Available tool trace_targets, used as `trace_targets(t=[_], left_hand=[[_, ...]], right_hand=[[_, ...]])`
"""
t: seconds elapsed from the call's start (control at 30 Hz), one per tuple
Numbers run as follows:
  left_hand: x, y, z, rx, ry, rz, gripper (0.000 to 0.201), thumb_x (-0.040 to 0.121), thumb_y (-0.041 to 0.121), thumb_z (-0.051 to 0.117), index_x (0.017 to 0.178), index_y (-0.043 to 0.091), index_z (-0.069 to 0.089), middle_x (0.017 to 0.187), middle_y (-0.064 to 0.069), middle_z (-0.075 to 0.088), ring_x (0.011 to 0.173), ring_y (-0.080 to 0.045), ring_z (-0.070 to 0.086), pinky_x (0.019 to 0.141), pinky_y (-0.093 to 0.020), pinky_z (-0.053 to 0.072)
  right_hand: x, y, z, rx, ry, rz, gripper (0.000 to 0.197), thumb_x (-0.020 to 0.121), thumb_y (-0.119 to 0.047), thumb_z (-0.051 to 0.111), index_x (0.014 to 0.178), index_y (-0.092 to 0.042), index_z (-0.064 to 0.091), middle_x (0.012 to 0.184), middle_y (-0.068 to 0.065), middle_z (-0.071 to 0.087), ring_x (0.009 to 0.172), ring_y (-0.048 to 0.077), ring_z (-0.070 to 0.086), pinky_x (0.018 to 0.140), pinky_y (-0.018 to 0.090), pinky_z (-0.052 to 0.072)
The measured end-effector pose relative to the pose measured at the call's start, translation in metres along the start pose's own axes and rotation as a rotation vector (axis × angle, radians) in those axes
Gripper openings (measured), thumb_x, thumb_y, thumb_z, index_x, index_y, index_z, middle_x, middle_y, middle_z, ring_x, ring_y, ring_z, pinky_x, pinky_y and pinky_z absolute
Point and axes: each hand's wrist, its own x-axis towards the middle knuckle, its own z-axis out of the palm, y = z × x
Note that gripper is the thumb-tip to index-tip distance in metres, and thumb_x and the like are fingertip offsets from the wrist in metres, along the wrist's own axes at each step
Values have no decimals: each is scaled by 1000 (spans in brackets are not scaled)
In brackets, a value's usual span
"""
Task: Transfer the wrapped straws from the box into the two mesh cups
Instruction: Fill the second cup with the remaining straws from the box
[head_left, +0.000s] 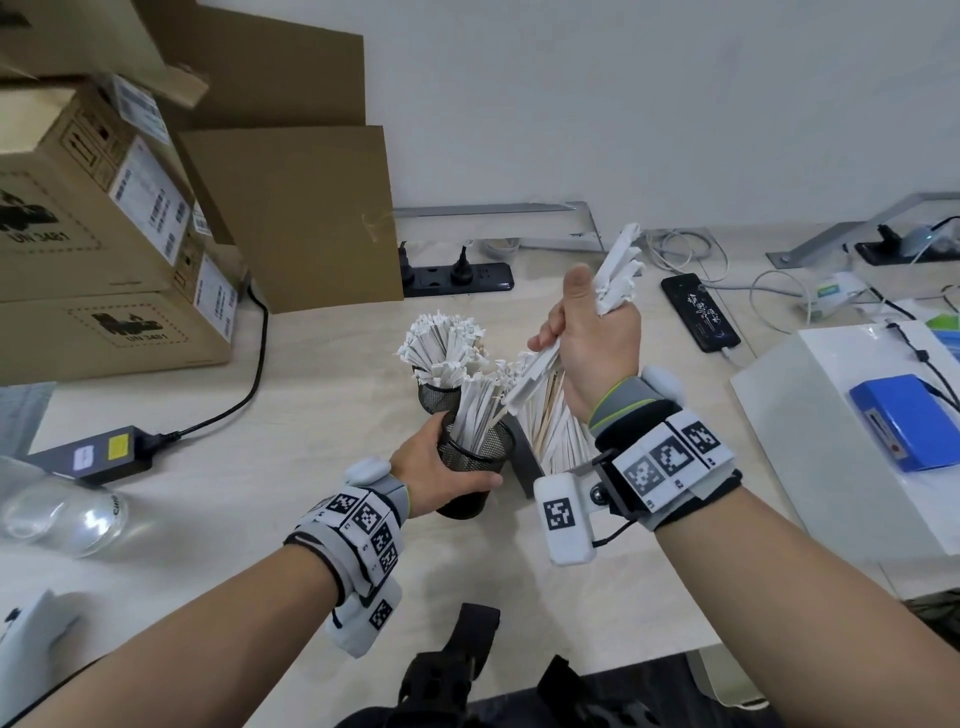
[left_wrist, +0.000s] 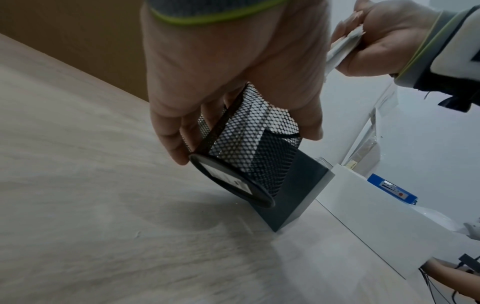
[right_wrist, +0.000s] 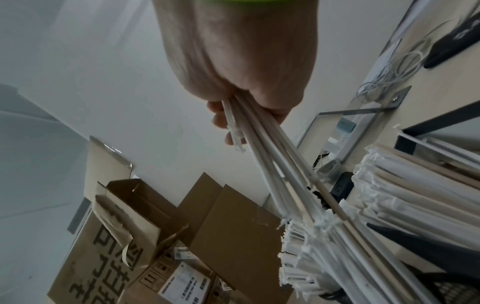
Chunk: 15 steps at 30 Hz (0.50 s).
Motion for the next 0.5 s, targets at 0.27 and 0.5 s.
trace_targets(t=[0.27,0.5], left_hand=[[0,7,3,-52,6,36,82,55,52,91,124,37,49,113,17,68,107,-8,64,98,-31,50],[-5,17,2,-106,29,130,87,51,51,89,127,42,48,113,23,67,105,7,62,97,-25,48]], right_hand=[[-5,2,2,3,-6,59,46,94,-35,58,56,-11,45,39,-1,40,37,18,41,49,32,50],[-20,33,0,-133,-34,102,59,89,-48,59,42,-15,47,37,-1,46,40,24,52,61,45,55]])
